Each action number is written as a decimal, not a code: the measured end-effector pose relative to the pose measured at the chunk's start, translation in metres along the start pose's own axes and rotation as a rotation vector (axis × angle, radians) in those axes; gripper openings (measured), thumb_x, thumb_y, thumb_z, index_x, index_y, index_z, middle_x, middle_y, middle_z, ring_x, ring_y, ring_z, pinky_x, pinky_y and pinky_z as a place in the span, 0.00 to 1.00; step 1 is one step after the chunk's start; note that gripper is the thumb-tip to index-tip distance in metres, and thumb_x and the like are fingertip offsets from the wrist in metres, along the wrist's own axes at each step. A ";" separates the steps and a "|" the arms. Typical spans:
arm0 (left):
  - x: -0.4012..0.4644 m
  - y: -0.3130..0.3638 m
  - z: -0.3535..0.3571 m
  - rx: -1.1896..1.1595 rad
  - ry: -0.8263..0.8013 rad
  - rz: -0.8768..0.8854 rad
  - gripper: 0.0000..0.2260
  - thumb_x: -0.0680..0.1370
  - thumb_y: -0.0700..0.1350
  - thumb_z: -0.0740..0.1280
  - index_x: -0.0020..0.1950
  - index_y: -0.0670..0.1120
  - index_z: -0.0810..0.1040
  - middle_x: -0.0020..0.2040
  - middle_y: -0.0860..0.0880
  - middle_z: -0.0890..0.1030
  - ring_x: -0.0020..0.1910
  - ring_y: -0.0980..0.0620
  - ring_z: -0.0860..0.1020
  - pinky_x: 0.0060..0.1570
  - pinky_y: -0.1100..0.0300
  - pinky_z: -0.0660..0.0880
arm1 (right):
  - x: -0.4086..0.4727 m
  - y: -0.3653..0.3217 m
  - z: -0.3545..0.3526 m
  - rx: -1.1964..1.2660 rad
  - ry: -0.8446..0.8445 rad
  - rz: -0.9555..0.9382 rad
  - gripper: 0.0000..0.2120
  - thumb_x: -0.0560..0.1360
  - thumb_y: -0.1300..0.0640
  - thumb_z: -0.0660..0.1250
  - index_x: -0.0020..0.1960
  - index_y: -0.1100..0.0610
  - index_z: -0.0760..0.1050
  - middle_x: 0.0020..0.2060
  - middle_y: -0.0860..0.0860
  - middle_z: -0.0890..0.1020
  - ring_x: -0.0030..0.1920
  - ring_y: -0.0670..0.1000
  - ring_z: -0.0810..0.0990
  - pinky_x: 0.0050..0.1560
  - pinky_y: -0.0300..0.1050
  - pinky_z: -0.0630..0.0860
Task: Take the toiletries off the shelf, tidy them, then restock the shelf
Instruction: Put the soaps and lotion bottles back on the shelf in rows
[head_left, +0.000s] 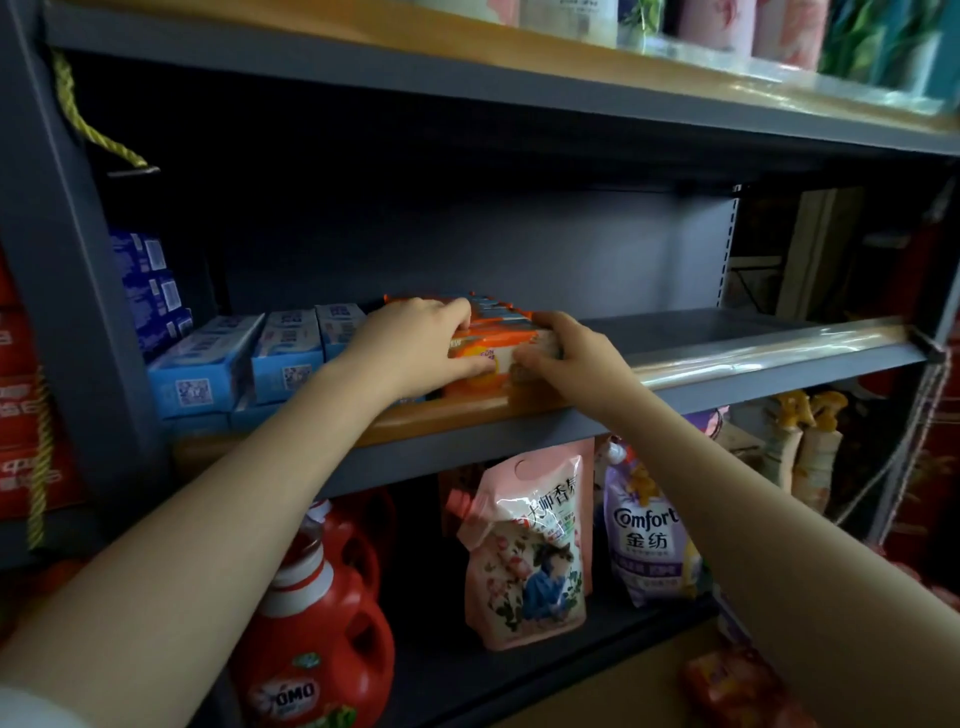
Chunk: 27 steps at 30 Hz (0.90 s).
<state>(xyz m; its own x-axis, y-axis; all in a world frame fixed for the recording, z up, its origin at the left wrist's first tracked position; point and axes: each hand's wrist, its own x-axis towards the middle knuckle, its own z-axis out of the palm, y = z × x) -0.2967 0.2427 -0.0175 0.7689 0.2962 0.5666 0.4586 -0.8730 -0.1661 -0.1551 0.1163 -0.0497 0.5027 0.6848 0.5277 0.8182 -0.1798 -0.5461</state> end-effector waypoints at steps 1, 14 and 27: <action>0.000 0.001 0.003 0.024 0.018 0.013 0.23 0.71 0.68 0.59 0.56 0.52 0.70 0.55 0.49 0.77 0.46 0.49 0.74 0.37 0.58 0.65 | -0.001 0.000 0.000 0.051 -0.002 0.015 0.25 0.75 0.46 0.64 0.69 0.51 0.66 0.57 0.53 0.78 0.56 0.54 0.76 0.50 0.42 0.69; -0.042 0.063 0.011 -0.105 0.545 0.332 0.12 0.73 0.44 0.62 0.50 0.39 0.79 0.50 0.41 0.80 0.56 0.39 0.76 0.53 0.48 0.73 | -0.081 0.043 -0.059 -0.081 0.045 -0.164 0.21 0.78 0.58 0.61 0.70 0.56 0.64 0.67 0.53 0.70 0.64 0.48 0.68 0.58 0.32 0.60; -0.136 0.234 0.145 -0.351 -0.157 0.345 0.11 0.75 0.44 0.67 0.56 0.43 0.79 0.51 0.45 0.80 0.48 0.45 0.79 0.41 0.51 0.78 | -0.191 0.232 -0.147 -0.421 -0.419 -0.078 0.10 0.74 0.55 0.68 0.52 0.59 0.79 0.47 0.54 0.81 0.47 0.54 0.79 0.49 0.46 0.74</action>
<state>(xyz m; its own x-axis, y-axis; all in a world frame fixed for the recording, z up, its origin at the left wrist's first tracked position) -0.2294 0.0543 -0.2508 0.9191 -0.0004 0.3941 0.0107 -0.9996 -0.0260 -0.0201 -0.1599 -0.1821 0.3538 0.9119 0.2079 0.9315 -0.3236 -0.1661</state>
